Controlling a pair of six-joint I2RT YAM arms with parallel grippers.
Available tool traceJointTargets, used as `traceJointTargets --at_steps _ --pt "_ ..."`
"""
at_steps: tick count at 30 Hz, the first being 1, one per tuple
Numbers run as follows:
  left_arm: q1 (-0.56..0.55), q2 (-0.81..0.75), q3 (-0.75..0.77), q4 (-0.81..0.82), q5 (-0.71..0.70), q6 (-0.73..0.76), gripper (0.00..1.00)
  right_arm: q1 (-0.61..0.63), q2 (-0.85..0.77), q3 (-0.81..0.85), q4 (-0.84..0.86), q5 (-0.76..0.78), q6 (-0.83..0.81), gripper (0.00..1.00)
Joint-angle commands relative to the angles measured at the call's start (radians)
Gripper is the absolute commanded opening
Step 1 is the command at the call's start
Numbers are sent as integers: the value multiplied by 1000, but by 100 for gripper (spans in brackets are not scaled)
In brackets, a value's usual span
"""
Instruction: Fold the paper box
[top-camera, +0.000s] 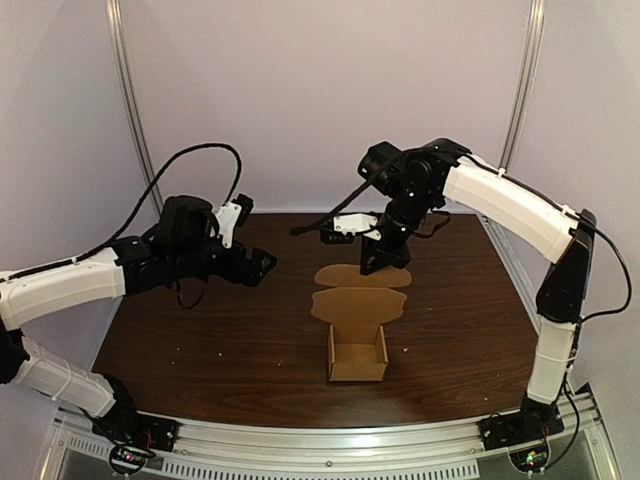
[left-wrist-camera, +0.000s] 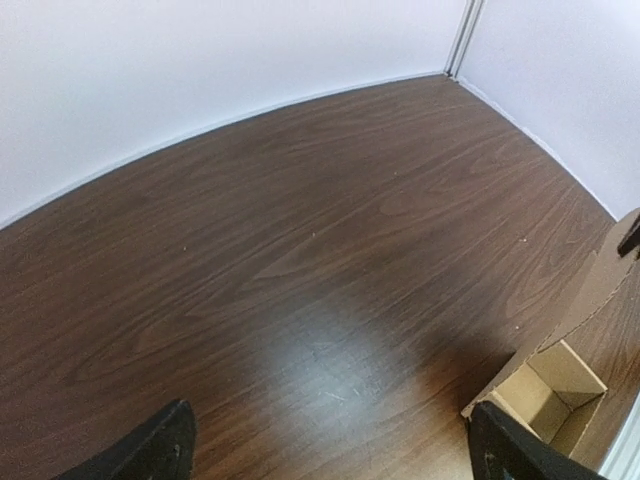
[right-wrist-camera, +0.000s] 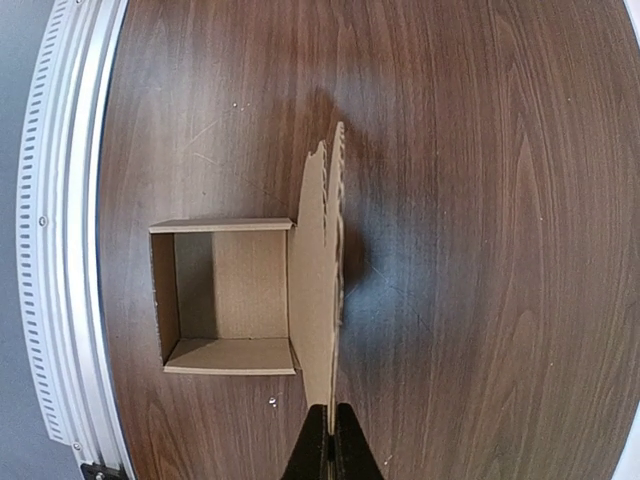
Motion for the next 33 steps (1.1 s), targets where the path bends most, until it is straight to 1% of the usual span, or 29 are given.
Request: traceJointTargets --at_steps 1,2,3,4,5,7,9,12,15,17,18,25,27,30,33 --pt "-2 -62 -151 316 112 92 97 2 74 80 -256 -55 -115 0" --pt "-2 -73 -187 396 145 103 95 2 86 106 -269 -67 -128 0" --pt "-2 -72 -197 418 177 121 90 2 94 116 -270 -71 -132 0" --pt "-2 -55 -185 411 210 144 83 3 99 122 -268 -70 -133 0" --pt "-4 -36 -170 397 256 165 79 2 105 131 -269 -71 -130 0" --pt "-18 2 -139 380 324 201 75 2 118 143 -276 -77 -126 0" --pt "-41 37 -122 386 359 228 73 3 123 144 -275 -84 -117 0" --pt "-65 88 -94 406 377 258 66 2 116 136 -265 -93 -95 0" --pt "-75 137 -90 485 410 259 64 2 98 112 -250 -107 -82 0" --pt "-77 168 -84 529 426 244 60 2 81 87 -228 -112 -70 0" --pt "-78 186 -74 535 435 241 56 2 75 77 -220 -113 -66 0" --pt "-86 236 -33 532 438 224 22 -6 77 77 -198 -99 -15 0" --pt "-85 238 -27 522 432 216 16 -14 78 81 -185 -102 10 0" --pt "-87 242 -26 509 399 178 10 -23 80 88 -161 -91 54 0" --pt "-91 242 -24 498 302 108 5 -24 79 96 -130 -85 117 0"
